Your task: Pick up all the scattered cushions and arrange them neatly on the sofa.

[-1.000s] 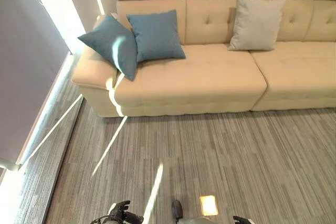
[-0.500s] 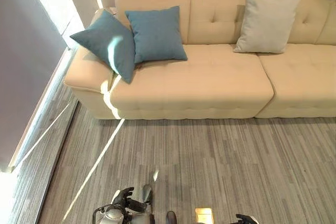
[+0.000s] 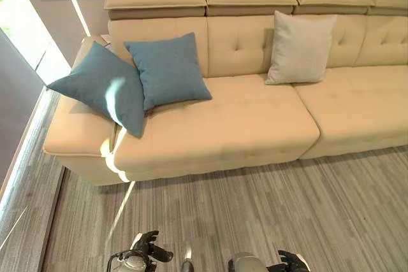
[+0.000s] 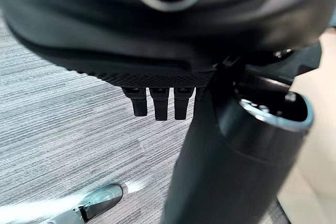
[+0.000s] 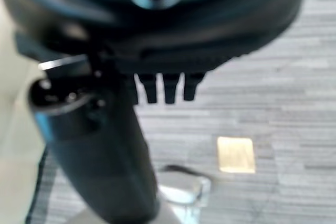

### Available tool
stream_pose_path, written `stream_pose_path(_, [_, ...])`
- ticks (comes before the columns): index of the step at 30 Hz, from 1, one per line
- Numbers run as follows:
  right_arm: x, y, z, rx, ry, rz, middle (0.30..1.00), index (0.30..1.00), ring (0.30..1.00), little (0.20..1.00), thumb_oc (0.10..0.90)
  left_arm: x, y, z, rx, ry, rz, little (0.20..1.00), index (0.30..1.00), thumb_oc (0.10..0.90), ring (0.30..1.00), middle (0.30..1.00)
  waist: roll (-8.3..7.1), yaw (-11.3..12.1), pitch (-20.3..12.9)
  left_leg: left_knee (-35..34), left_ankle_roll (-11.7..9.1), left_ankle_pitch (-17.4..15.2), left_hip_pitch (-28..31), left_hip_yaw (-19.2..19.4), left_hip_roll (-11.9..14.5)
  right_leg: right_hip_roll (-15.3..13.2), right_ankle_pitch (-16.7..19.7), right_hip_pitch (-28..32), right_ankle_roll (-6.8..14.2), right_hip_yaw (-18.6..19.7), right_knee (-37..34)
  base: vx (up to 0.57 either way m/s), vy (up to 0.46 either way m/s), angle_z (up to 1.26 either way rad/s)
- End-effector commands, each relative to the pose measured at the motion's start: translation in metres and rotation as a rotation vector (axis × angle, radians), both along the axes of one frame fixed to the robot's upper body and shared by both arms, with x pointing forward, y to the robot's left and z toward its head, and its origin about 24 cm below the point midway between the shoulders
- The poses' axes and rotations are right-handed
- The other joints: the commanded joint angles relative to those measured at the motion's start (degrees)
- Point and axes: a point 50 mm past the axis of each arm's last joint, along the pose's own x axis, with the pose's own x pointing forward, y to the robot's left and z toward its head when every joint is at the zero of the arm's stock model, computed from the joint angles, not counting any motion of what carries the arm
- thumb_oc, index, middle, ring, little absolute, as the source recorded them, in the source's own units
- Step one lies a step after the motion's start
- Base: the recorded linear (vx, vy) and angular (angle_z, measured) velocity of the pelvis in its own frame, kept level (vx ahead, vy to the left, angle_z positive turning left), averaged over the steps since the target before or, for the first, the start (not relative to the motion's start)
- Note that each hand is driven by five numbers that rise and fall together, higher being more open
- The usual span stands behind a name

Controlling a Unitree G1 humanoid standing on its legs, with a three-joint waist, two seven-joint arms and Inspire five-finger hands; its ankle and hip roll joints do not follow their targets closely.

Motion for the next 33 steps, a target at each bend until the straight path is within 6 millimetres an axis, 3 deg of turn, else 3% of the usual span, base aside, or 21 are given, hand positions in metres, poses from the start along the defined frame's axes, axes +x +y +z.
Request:
stream_pose_path(1, [-0.017, -0.021, 0.001, -0.077, 0.059, 0.006, 0.9, 0.9, 0.9, 0.9, 0.8, 0.006, 0.006, 0.004, 0.007, -0.035, 0.002, 0.9, 0.9, 0.8, 0.9, 0.9, -0.72, -0.99, 0.42, 5.78, -4.04, -5.92, -0.96, -3.83, -2.97, 2.91, 7.05, 8.29, 2.55, 0.45, -10.9, 0.22, -0.079, 0.24])
stream_pose_path(3, [-0.025, -0.023, 0.0, -0.08, 0.076, -0.007, 0.9, 0.9, 0.9, 0.9, 0.8, 0.0, 0.002, 0.001, 0.0, -0.016, -0.01, 0.9, 0.9, 0.8, 0.9, 0.9, -0.95, -0.82, -0.47, 6.92, -4.65, -7.5, 0.44, -3.95, -2.87, 3.26, 6.81, 11.0, 0.92, 1.67, -12.76, 0.27, -0.132, 0.89])
stream_pose_path(5, [-0.025, -0.024, 0.0, -0.074, 0.071, -0.022, 0.9, 0.9, 0.9, 0.9, 0.8, -0.003, 0.001, -0.001, -0.009, -0.005, -0.006, 0.9, 0.9, 0.8, 0.9, 0.9, -0.73, -0.93, -1.09, 9.19, -6.24, -6.87, 0.29, -3.73, -2.26, 3.76, 6.61, 12.97, 0.01, 2.19, -13.95, 0.23, -0.144, 0.56])
stream_pose_path(6, [-0.023, -0.024, 0.001, -0.065, 0.053, -0.039, 0.9, 0.9, 0.9, 0.9, 0.8, -0.004, 0.001, -0.001, -0.012, -0.002, -0.009, 0.9, 0.9, 0.8, 0.9, 0.9, -0.99, -1.02, -1.13, 14.52, -8.52, -5.21, -1.31, -2.39, -1.4, 4.01, 6.23, 14.86, -1.03, 2.58, -14.73, 0.16, -0.144, 0.09])
stream_pose_path(7, [-0.02, -0.024, 0.001, -0.063, 0.041, -0.047, 0.9, 0.9, 0.9, 0.9, 0.8, -0.002, 0.0, 0.0, -0.012, -0.008, -0.013, 0.9, 0.9, 0.8, 0.9, 0.9, -1.31, -0.93, -0.73, 18.63, -9.43, -3.85, -3.04, -1.44, -0.79, 3.91, 5.97, 15.62, -1.69, 2.85, -14.76, 0.1, -0.105, 0.28])
stream_pose_path(8, [-0.02, -0.024, 0.001, -0.063, 0.04, -0.047, 0.9, 0.9, 0.9, 0.9, 0.8, -0.002, 0.0, 0.0, -0.012, -0.008, -0.013, 0.9, 0.9, 0.8, 0.9, 0.9, -1.28, -0.94, -0.74, 18.9, -9.46, -3.98, -3.21, -1.46, -0.74, 3.95, 5.98, 15.57, -1.71, 2.83, -14.74, 0.04, -0.07, 0.39])
stream_pose_path(10, [-0.016, -0.028, 0.003, -0.068, 0.032, -0.067, 0.9, 0.9, 0.9, 0.9, 0.8, 0.008, 0.001, 0.003, -0.012, -0.037, -0.009, 0.9, 0.9, 0.8, 0.9, 0.9, -2.05, -0.66, 0.26, 28.08, -10.03, -1.57, -7.97, 0.73, 0.89, 3.3, 5.26, 17.61, -3.09, 2.86, -15.46, 0.11, -0.068, 0.19])
stream_pose_path(12, [-0.017, -0.029, 0.003, -0.072, 0.038, -0.073, 0.9, 0.9, 0.9, 0.9, 0.8, 0.01, -0.001, 0.004, -0.016, -0.042, -0.01, 0.9, 0.9, 0.8, 0.9, 0.9, -2.17, -0.52, 0.24, 27.5, -9.41, -2.4, -9.01, 1.84, 1.22, 2.65, 4.86, 18.45, -2.94, 2.62, -15.85, 0.16, 0.02, 0.01])
stream_pose_path(13, [-0.021, -0.03, 0.002, -0.076, 0.05, -0.074, 0.9, 0.9, 0.9, 0.9, 0.8, 0.01, -0.002, 0.003, -0.016, -0.039, -0.018, 0.9, 0.9, 0.8, 0.9, 0.9, -2.52, -0.13, -0.21, 22.93, -8.37, -4.68, -10.11, 2.7, 1.49, 1.48, 4.22, 19.73, -2.24, 2.35, -16.7, 0.24, 0.085, 0.09])
stream_pose_path(14, [-0.022, -0.031, 0.002, -0.079, 0.051, -0.074, 0.9, 0.9, 0.9, 0.9, 0.8, 0.01, -0.004, 0.003, -0.019, -0.04, -0.024, 0.9, 0.9, 0.8, 0.9, 0.9, -2.52, 0.07, -0.32, 19.95, -8.11, -4.91, -10.76, 2.59, 1.46, 1.09, 3.8, 20.35, -1.83, 2.13, -17.21, 0.3, 0.121, 0.08])
stream_pose_path(16, [-0.022, -0.032, 0.003, -0.093, 0.058, -0.045, 0.9, 0.9, 0.9, 0.9, 0.8, 0.012, -0.003, 0.004, -0.01, -0.053, -0.032, 0.9, 0.9, 0.8, 0.9, 0.9, -1.83, 1.02, -0.06, 13.7, -8.5, -1.32, -13.18, 1.66, 1.9, 1.02, 2.82, 21.87, -1.58, 2.02, -18.14, 0.21, 0.114, 0.12])
stream_pose_path(17, [-0.021, -0.032, 0.003, -0.09, 0.052, -0.056, 0.9, 0.9, 0.9, 0.9, 0.8, 0.012, -0.004, 0.004, -0.018, -0.049, -0.026, 0.9, 0.9, 0.8, 0.9, 0.9, -1.42, 1.09, -0.21, 11.07, -8.59, -1.16, -12.61, 0.72, 1.58, 1.25, 2.35, 22.0, -1.38, 2.52, -17.94, 0.13, 0.083, 0.12])
stream_pose_path(24, [-0.024, -0.025, 0.0, -0.075, 0.065, -0.05, 0.9, 0.9, 0.9, 0.9, 0.8, 0.002, -0.004, 0.0, -0.019, -0.009, -0.028, 0.9, 0.9, 0.8, 0.9, 0.9, -1.01, 1.43, -1.11, 8.66, -7.1, -0.83, -10.72, 0.99, -0.32, -0.9, 1.38, 22.14, 0.26, 4.24, -13.39, 0.19, 0.17, -0.33])
stream_pose_path(29, [-0.011, -0.019, 0.002, -0.061, 0.028, -0.015, 0.9, 0.9, 0.9, 0.9, 0.8, 0.008, 0.008, 0.005, 0.006, -0.037, -0.003, 0.9, 0.9, 0.8, 0.9, 0.9, -0.69, 1.49, -0.6, 6.83, -4.66, -2.39, -7.61, 1.42, -1.07, -2.09, 4.76, 16.04, 3.31, 4.27, -2.73, 0.09, 0.104, -0.25])
stream_pose_path(32, [-0.011, -0.017, 0.001, -0.056, 0.029, -0.008, 0.9, 0.9, 0.9, 0.9, 0.8, 0.006, 0.01, 0.004, 0.009, -0.031, 0.001, 0.9, 0.9, 0.8, 0.9, 0.9, -0.69, 1.3, -0.87, 5.99, -4.44, -2.74, -6.37, 1.16, -1.15, -1.61, 4.72, 14.93, 3.09, 3.68, -3.4, 0.14, 0.058, -0.04])
stream_pose_path(33, [-0.013, -0.017, 0.001, -0.055, 0.039, -0.002, 0.9, 0.9, 0.9, 0.9, 0.8, 0.004, 0.011, 0.004, 0.011, -0.027, 0.004, 0.9, 0.9, 0.8, 0.9, 0.9, -0.7, 0.87, -1.06, 5.05, -4.38, -2.84, -5.19, 0.49, -1.45, 0.36, 4.33, 13.7, 2.43, 3.66, -5.4, 0.13, 0.014, -0.03])
